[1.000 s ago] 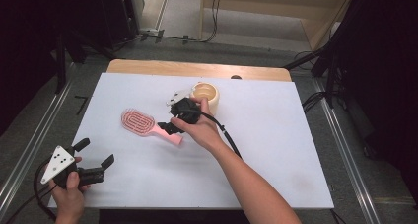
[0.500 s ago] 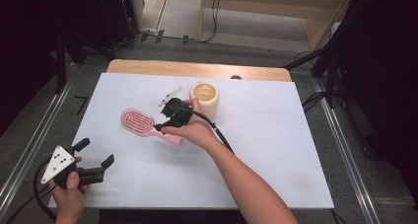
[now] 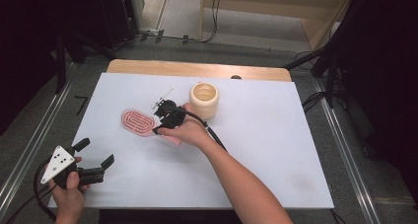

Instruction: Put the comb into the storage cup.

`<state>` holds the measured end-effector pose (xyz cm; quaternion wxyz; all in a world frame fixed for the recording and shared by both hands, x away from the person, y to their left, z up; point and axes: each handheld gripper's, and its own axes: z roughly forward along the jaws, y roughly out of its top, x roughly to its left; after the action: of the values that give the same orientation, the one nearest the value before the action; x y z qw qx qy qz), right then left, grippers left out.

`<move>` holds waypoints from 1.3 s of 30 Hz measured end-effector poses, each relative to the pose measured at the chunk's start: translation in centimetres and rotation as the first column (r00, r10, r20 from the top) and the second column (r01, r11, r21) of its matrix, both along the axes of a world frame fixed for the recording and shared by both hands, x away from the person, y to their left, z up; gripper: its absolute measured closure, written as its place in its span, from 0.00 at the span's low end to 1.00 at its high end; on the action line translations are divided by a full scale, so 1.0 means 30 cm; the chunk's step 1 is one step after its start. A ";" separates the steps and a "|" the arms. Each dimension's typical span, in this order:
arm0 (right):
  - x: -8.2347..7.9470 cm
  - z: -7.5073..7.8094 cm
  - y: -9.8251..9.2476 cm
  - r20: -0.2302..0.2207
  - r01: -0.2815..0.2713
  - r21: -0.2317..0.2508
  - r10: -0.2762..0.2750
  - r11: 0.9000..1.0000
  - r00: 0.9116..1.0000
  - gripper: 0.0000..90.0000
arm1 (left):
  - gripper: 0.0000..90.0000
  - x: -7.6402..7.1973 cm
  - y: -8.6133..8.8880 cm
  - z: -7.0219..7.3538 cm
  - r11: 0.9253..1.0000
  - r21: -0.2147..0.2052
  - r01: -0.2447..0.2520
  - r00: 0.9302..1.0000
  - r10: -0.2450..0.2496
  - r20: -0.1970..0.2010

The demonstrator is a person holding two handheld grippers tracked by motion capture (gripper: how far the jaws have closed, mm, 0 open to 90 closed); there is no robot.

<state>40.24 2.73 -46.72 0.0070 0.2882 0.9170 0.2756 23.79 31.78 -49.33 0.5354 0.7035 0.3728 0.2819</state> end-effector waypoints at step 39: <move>-0.011 -0.038 0.101 0.058 -0.059 -0.183 0.070 0.981 0.996 0.75 | 0.00 0.001 -0.006 -0.001 1.000 0.011 -0.001 1.000 0.001 -0.002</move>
<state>39.90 5.77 -47.87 0.0536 0.2475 0.9464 0.2005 23.82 31.61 -49.35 0.5309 0.7067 0.3721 0.2833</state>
